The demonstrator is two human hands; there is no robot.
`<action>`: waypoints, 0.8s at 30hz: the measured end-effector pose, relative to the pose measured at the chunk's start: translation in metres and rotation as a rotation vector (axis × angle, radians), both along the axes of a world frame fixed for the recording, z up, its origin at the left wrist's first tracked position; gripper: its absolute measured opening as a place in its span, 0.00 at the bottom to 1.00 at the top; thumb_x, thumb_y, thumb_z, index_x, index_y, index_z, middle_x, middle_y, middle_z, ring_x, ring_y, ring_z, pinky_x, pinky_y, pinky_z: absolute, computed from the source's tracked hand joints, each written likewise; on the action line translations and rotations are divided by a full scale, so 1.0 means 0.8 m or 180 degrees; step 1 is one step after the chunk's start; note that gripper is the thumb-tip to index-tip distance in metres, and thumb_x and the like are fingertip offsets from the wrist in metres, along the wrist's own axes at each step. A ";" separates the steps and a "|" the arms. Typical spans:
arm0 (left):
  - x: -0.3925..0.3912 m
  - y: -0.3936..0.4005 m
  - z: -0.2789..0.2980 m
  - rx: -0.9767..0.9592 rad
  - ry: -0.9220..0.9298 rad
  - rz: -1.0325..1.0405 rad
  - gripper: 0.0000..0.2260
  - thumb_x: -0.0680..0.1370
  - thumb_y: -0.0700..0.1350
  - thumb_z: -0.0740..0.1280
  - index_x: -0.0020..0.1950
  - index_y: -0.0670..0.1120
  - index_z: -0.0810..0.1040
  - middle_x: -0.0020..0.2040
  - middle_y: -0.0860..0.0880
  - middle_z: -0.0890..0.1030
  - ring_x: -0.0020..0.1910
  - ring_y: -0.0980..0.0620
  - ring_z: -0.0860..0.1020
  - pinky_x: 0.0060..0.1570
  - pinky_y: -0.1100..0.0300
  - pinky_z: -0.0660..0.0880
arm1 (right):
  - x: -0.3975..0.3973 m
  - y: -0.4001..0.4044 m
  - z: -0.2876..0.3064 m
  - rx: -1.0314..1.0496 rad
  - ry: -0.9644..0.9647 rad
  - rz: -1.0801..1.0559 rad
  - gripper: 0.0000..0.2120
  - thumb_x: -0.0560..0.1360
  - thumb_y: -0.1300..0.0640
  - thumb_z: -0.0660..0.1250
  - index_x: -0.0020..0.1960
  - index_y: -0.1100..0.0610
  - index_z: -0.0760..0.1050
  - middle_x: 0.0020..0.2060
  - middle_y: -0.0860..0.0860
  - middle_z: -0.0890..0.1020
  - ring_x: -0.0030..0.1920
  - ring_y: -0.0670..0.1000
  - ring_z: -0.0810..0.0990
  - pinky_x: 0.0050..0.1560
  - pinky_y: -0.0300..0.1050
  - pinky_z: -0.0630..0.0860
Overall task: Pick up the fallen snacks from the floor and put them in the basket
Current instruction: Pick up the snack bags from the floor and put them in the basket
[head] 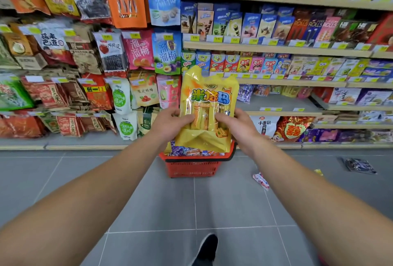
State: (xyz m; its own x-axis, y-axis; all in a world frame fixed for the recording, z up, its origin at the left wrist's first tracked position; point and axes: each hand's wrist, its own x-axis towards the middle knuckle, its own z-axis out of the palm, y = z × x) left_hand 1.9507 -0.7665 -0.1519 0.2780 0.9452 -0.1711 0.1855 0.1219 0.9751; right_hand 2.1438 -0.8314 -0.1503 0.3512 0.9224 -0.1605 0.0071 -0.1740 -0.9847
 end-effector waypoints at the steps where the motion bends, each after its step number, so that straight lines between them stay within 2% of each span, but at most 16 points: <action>1: 0.001 0.014 -0.003 -0.0023 -0.0028 0.0016 0.18 0.68 0.56 0.76 0.52 0.49 0.80 0.53 0.47 0.83 0.49 0.47 0.83 0.46 0.52 0.80 | 0.002 0.018 -0.006 0.0009 -0.0014 0.0001 0.15 0.71 0.52 0.75 0.57 0.50 0.79 0.49 0.48 0.87 0.50 0.52 0.86 0.57 0.57 0.81; 3: 0.005 0.050 -0.012 -0.0051 -0.0051 0.0050 0.07 0.73 0.50 0.75 0.47 0.52 0.80 0.49 0.48 0.84 0.45 0.49 0.83 0.39 0.57 0.78 | 0.006 0.059 -0.016 -0.0012 -0.0034 0.0017 0.19 0.69 0.50 0.75 0.59 0.51 0.79 0.49 0.48 0.87 0.50 0.52 0.86 0.57 0.57 0.81; 5: 0.012 0.083 -0.017 -0.0069 -0.0039 0.0067 0.04 0.74 0.48 0.74 0.46 0.52 0.80 0.47 0.48 0.84 0.42 0.51 0.83 0.36 0.59 0.76 | 0.015 0.101 -0.025 -0.0056 -0.0017 0.0054 0.22 0.66 0.47 0.76 0.59 0.50 0.78 0.50 0.48 0.86 0.50 0.52 0.85 0.57 0.58 0.81; 7: 0.021 0.123 -0.023 -0.0119 -0.0015 0.0136 0.07 0.73 0.49 0.75 0.49 0.51 0.82 0.49 0.46 0.84 0.44 0.50 0.83 0.40 0.55 0.80 | 0.025 0.148 -0.036 -0.0131 0.0048 0.0091 0.24 0.65 0.46 0.77 0.59 0.49 0.77 0.51 0.47 0.86 0.52 0.53 0.85 0.59 0.59 0.80; 9: 0.032 0.165 -0.032 -0.0277 0.0040 0.0231 0.13 0.70 0.52 0.76 0.51 0.49 0.82 0.51 0.45 0.84 0.48 0.46 0.83 0.48 0.47 0.82 | 0.036 0.197 -0.047 -0.0216 0.0068 0.0175 0.23 0.66 0.46 0.77 0.59 0.49 0.77 0.52 0.47 0.86 0.53 0.53 0.84 0.61 0.59 0.79; 12: 0.041 0.210 -0.044 -0.0422 0.0128 0.0349 0.03 0.74 0.47 0.74 0.44 0.50 0.81 0.45 0.47 0.84 0.44 0.46 0.83 0.50 0.46 0.81 | 0.047 0.255 -0.058 -0.0347 0.0079 0.0321 0.22 0.66 0.47 0.77 0.59 0.48 0.78 0.52 0.48 0.86 0.53 0.53 0.84 0.59 0.57 0.79; 15: 0.043 0.246 -0.053 -0.0540 0.0214 0.0474 0.05 0.74 0.47 0.74 0.41 0.51 0.80 0.42 0.48 0.84 0.41 0.48 0.83 0.50 0.47 0.82 | 0.049 0.301 -0.063 -0.0395 0.0102 0.0471 0.16 0.72 0.53 0.76 0.58 0.50 0.78 0.50 0.48 0.85 0.52 0.51 0.83 0.51 0.49 0.79; 17: 0.040 0.270 -0.059 -0.0644 0.0253 0.0520 0.08 0.70 0.52 0.76 0.41 0.50 0.81 0.44 0.45 0.84 0.44 0.46 0.83 0.50 0.40 0.81 | 0.047 0.326 -0.075 -0.0451 0.0111 0.0487 0.15 0.74 0.54 0.74 0.59 0.51 0.77 0.51 0.48 0.84 0.52 0.49 0.83 0.46 0.46 0.77; 20: 0.024 0.311 -0.078 -0.0798 0.0363 0.0633 0.10 0.66 0.55 0.75 0.38 0.51 0.79 0.45 0.43 0.84 0.44 0.42 0.82 0.49 0.34 0.78 | 0.033 0.378 -0.100 -0.0693 0.0053 0.0584 0.14 0.73 0.52 0.75 0.57 0.49 0.78 0.52 0.48 0.84 0.54 0.51 0.82 0.52 0.49 0.78; 22: 0.015 0.330 -0.088 -0.0866 0.0420 0.0609 0.11 0.66 0.55 0.74 0.40 0.50 0.80 0.47 0.41 0.84 0.48 0.38 0.83 0.48 0.34 0.79 | 0.024 0.402 -0.114 -0.0786 0.0056 0.0612 0.13 0.72 0.50 0.75 0.55 0.47 0.79 0.53 0.47 0.84 0.54 0.51 0.82 0.57 0.53 0.78; 24: 0.000 0.363 -0.110 -0.0982 0.0457 0.0642 0.16 0.63 0.57 0.74 0.44 0.49 0.81 0.48 0.42 0.84 0.49 0.38 0.83 0.48 0.36 0.80 | 0.009 0.429 -0.134 -0.0878 0.0002 0.0595 0.16 0.70 0.48 0.76 0.55 0.47 0.79 0.53 0.47 0.84 0.55 0.52 0.82 0.60 0.56 0.78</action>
State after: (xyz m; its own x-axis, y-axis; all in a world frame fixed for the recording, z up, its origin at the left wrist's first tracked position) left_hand 1.9507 -0.4759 -0.2401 0.0447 0.8766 -0.4792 0.2597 0.4530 0.8529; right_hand 2.1506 -0.4883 -0.2575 0.1797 0.8927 -0.4133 0.0635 -0.4297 -0.9007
